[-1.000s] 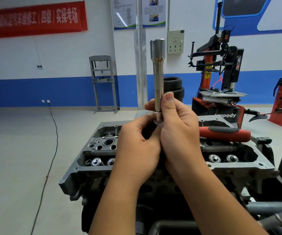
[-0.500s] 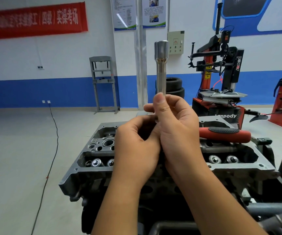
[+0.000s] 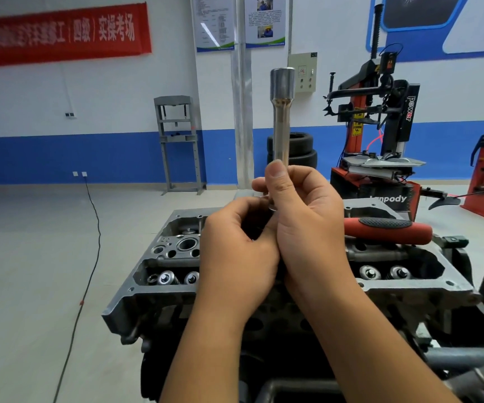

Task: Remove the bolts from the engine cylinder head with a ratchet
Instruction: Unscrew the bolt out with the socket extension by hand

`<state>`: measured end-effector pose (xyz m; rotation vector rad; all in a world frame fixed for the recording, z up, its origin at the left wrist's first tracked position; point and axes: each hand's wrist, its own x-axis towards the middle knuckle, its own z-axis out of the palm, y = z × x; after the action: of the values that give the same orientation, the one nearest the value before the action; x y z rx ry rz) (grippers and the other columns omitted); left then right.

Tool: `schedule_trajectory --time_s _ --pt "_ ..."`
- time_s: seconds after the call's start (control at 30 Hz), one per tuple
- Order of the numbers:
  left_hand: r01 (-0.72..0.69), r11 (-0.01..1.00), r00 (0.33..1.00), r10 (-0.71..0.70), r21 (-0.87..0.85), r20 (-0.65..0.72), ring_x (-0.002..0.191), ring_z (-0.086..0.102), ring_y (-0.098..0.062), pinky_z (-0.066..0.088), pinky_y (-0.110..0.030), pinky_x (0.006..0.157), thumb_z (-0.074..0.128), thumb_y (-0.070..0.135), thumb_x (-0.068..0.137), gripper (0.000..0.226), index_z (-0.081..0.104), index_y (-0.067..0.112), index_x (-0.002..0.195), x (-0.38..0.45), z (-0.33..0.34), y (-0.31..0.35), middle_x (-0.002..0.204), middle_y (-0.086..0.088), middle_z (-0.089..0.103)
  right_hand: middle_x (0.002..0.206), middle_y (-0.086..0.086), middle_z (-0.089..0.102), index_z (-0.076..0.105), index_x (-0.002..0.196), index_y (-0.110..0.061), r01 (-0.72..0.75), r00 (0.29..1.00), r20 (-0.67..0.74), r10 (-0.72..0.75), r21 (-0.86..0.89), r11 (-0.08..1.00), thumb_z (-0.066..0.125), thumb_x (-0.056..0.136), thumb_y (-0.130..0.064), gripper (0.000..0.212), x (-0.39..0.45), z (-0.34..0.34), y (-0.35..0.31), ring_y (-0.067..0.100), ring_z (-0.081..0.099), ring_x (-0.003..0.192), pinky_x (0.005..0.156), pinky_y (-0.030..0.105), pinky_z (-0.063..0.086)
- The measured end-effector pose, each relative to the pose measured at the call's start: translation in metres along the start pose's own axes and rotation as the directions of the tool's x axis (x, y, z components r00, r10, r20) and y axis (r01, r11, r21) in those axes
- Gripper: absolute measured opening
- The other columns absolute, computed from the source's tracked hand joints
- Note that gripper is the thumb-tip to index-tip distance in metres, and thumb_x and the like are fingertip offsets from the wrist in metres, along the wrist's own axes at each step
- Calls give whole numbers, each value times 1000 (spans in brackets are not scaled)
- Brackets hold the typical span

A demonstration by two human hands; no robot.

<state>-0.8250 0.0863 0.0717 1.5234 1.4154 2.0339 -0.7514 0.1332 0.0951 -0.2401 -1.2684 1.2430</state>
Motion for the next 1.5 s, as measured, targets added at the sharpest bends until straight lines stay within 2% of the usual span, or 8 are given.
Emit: schedule_trajectory --time_s 0.2,0.43,0.6,0.87,1.03,1.27,1.4,1.5 --pt "63 995 984 -49 -76 170 101 76 -17 61 -43 90 56 22 108 22 77 25 112 0 -5 5 103 1 80 85 4 75 72 83 -12 24 1000 8 -24 -74 997 56 89 -54 46 1 2 1 20 69 82 86 48 59" --pt "-4 1000 1000 3 -25 -19 90 78 -16 65 -45 83 74 10 95 12 78 19 102 -1 1 2 93 4 81 93 19 73 68 90 -16 -12 1000 -1 12 -1 1000 76 77 -50 37 0 0 1 26 69 82 86 58 61" --pt "87 992 977 -68 -89 201 105 75 -13 62 -39 91 56 24 107 22 76 29 115 0 -6 5 107 5 80 88 3 76 72 86 -18 34 999 9 -34 -32 999 65 85 -53 36 2 -1 2 14 71 84 84 33 58" --pt "4 1000 1000 -4 -8 6 90 77 -16 64 -40 81 73 8 95 15 77 20 103 -1 0 3 93 3 80 90 6 77 70 89 -18 -8 1000 18 8 2 1000 74 80 -54 38 2 -1 2 23 73 85 88 52 62" --pt "131 987 968 -108 -89 225 106 75 -15 60 -43 94 52 22 109 25 75 28 117 -1 -8 8 108 3 80 86 3 75 72 81 -15 5 1000 11 -5 -43 999 57 88 -56 44 3 1 2 18 70 84 87 45 59" --pt "32 998 999 -30 -49 45 92 77 -15 63 -33 79 70 14 99 10 76 18 105 1 -1 4 95 2 81 89 8 76 67 91 -15 -8 1000 -5 8 23 1000 74 78 -51 39 0 -1 0 21 71 83 87 54 62" --pt "86 993 977 -70 -76 202 105 75 -14 61 -39 91 57 23 107 21 76 26 115 1 -6 5 107 4 80 86 1 76 70 87 -13 15 1000 -4 -15 -18 1000 63 85 -54 42 1 0 1 15 71 83 85 40 60" --pt "107 991 979 -90 -81 184 105 75 -15 59 -44 95 54 23 109 23 75 24 117 0 -5 6 106 3 80 85 3 75 73 78 -17 -18 1000 6 18 6 1000 56 87 -56 44 2 0 1 18 69 83 87 43 57"
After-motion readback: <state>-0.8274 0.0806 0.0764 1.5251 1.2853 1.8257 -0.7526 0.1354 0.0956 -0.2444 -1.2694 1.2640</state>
